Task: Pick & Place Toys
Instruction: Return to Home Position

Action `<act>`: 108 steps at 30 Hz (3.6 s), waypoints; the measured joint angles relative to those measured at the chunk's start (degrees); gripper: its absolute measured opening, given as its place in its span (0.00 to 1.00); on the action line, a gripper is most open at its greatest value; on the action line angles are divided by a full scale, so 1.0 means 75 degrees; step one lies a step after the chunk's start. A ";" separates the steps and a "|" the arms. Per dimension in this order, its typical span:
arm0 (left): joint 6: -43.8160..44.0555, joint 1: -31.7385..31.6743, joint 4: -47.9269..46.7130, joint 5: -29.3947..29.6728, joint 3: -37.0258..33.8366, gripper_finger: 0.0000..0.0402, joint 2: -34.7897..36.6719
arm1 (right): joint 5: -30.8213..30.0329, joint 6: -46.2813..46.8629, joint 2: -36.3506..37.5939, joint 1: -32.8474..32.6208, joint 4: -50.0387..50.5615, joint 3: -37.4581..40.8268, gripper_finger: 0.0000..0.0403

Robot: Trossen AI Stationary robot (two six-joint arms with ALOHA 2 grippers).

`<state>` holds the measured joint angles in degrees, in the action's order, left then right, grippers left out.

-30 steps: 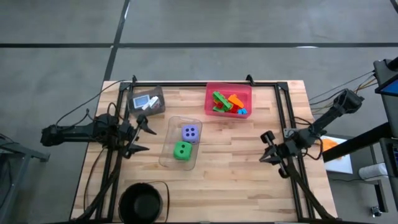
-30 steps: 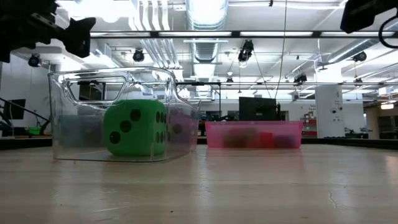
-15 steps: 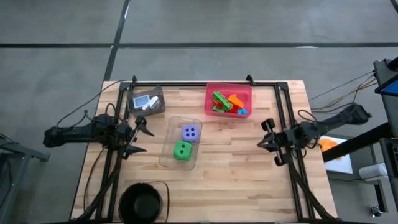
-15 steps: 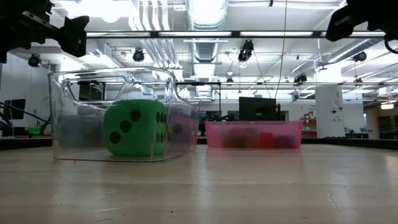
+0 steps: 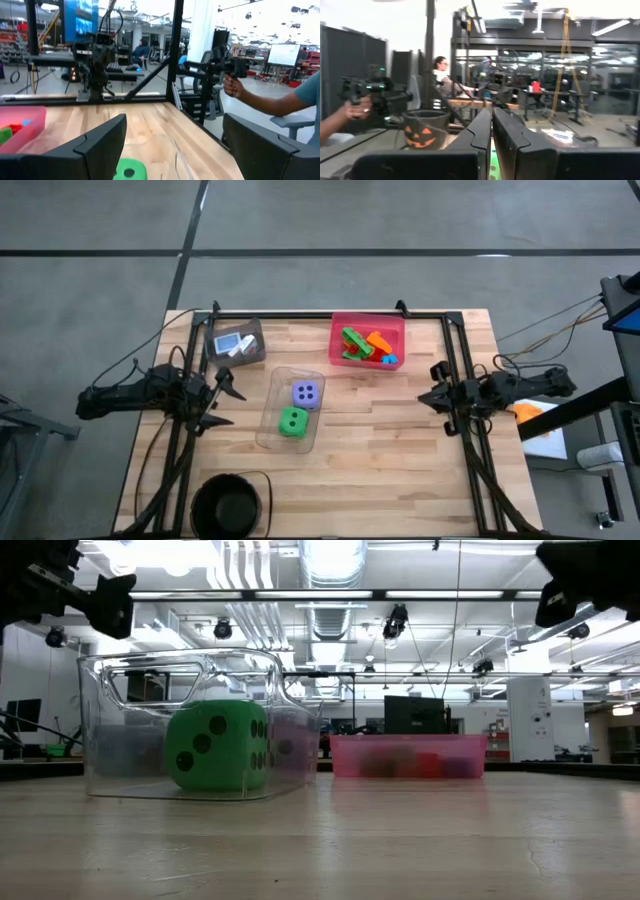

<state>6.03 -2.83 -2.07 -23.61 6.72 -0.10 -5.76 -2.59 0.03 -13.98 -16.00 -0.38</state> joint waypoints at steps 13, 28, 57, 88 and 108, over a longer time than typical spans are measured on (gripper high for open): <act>0.0045 -0.0009 -0.0431 0.0301 0.0000 0.83 0.0015 | -0.0462 0.0239 -0.0017 0.0015 0.0298 -0.0003 0.04; -0.0033 -0.0009 0.0946 0.0023 -0.0868 0.83 0.0007 | -0.0481 0.0353 -0.0023 0.0012 0.0436 0.0000 0.04; -0.0006 -0.0015 0.0759 0.0749 -0.0877 0.83 -0.0020 | -0.0653 0.0266 -0.0280 0.0003 0.2057 -0.0153 0.04; -0.0004 -0.0015 0.0759 0.0746 -0.0883 0.83 -0.0020 | -0.0620 0.0720 -0.0271 0.0003 0.1943 -0.0464 0.04; -0.0004 -0.0017 0.0759 0.0746 -0.0886 0.83 -0.0020 | -0.0620 0.0722 -0.0273 0.0005 0.1940 -0.0464 0.04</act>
<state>6.00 -2.96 3.62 -18.02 0.08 -0.25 -10.41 2.82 -2.02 -13.94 -1.45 -3.86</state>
